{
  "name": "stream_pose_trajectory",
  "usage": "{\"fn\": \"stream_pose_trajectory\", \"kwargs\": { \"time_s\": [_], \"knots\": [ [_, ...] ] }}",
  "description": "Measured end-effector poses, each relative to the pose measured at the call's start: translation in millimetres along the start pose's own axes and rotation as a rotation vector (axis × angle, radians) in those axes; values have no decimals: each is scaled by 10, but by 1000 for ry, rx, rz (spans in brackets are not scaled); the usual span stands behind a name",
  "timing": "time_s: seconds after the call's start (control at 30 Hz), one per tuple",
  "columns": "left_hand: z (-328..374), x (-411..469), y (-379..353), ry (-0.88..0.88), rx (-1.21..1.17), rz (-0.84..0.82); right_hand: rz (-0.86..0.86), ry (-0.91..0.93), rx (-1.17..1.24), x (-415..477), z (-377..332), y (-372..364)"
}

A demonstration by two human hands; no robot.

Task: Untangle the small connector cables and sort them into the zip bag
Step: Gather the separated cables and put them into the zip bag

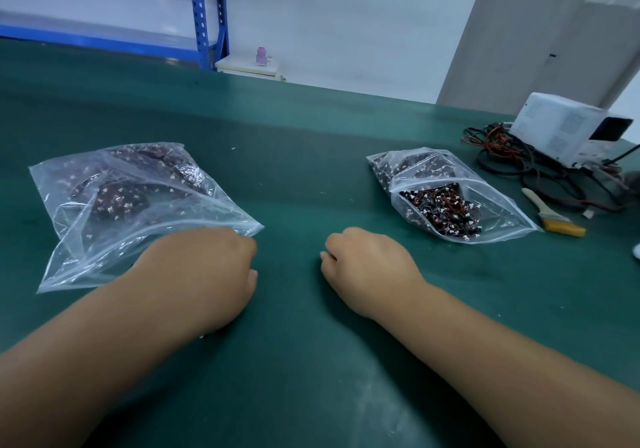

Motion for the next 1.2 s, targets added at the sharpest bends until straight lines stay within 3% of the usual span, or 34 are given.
{"fn": "stream_pose_trajectory", "kwargs": {
  "time_s": [0.13,0.23,0.4,0.47,0.6,0.7,0.8,0.9,1.03,1.2],
  "knots": [
    [9,1,-14,-1,-9,-5,-54,35,11,-118,103,106],
    [4,-7,1,7,5,-1,6,28,22,-201,210,322],
    [17,-5,0,4,10,6,601,319,-77,-375,244,1213],
    [16,-6,5,6,3,-3,716,384,-171,-337,321,1404],
    [5,-29,38,-2,-21,-11,708,360,-459,-126,550,1367],
    [20,-42,52,-28,-74,-19,760,260,-468,-94,731,1365],
    [49,-67,70,-56,-98,-7,796,285,-414,-158,646,1330],
    [90,-72,53,-110,-139,-8,748,386,-282,-232,341,1185],
    [148,-65,32,-179,-184,27,535,439,-135,-230,-78,834],
    [232,-42,87,-234,-245,108,230,252,57,-150,-98,375]
  ]
}}
Point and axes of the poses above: each hand's wrist, its own x-axis towards the middle knuckle, its own y-axis out of the back of the hand, z = x × y, the point moved 9 cm from there along x, towards the middle knuckle, and after that the axes turned 13 degrees about x, right-handed, at the moved point
